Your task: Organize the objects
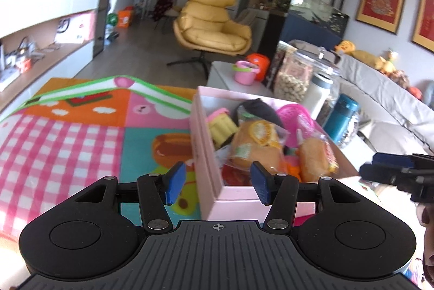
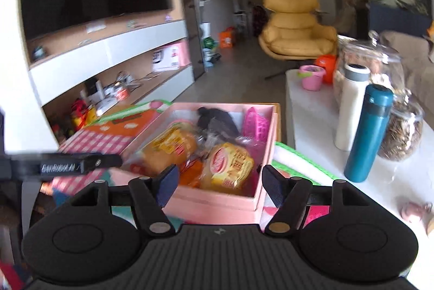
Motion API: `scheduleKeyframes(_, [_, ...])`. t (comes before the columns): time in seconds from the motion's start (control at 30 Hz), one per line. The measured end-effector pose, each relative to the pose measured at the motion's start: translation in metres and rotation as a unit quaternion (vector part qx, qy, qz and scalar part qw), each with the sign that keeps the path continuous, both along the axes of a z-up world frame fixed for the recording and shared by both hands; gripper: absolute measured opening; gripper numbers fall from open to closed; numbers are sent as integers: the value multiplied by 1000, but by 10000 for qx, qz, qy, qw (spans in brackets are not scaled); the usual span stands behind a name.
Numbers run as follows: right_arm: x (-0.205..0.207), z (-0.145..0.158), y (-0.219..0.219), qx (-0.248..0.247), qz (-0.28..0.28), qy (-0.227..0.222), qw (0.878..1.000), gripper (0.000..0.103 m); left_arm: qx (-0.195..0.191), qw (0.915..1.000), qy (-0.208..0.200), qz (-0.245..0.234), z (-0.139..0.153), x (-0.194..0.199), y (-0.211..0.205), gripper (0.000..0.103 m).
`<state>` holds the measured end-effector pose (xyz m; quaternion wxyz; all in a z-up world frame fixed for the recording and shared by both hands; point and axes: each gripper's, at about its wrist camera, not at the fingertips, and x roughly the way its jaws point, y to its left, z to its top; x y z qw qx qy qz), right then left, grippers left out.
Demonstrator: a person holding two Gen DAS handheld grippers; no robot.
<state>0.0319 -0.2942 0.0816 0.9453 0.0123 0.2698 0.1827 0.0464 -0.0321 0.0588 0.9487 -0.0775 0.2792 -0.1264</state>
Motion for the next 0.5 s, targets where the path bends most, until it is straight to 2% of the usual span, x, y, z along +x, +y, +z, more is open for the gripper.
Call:
scheduleKeyframes(0.03, [-2, -2, 1, -79, 57, -2, 10000, 77, 49, 10000, -33, -10, 1, -2, -1, 57])
scheduleKeyframes(0.13, [0, -14, 4, -287, -18, 167, 9994, 78, 79, 9999, -27, 123, 4, -6, 1, 57])
scheduleKeyframes(0.2, [0, -22, 2, -215, -68, 392, 9990, 78, 109, 9996, 61, 238, 4, -11, 4, 57])
scheduleKeyframes(0.3, [-6, -32, 4, -4, -236, 763, 9968, 79, 419, 9985, 181, 305, -4, -27, 0, 57])
scheduleKeyframes(0.37, [-14, -39, 12, 32, -491, 815, 9955, 87, 690, 9969, 219, 317, -15, -39, -7, 57])
scheduleKeyframes(0.43, [-21, -46, 25, -66, -647, 815, 9945, 102, 869, 9952, 254, 368, -27, -48, -12, 57])
scheduleKeyframes(0.5, [-25, -53, 38, -237, -776, 806, 9934, 103, 882, 9941, 424, 459, -38, -54, -14, 57])
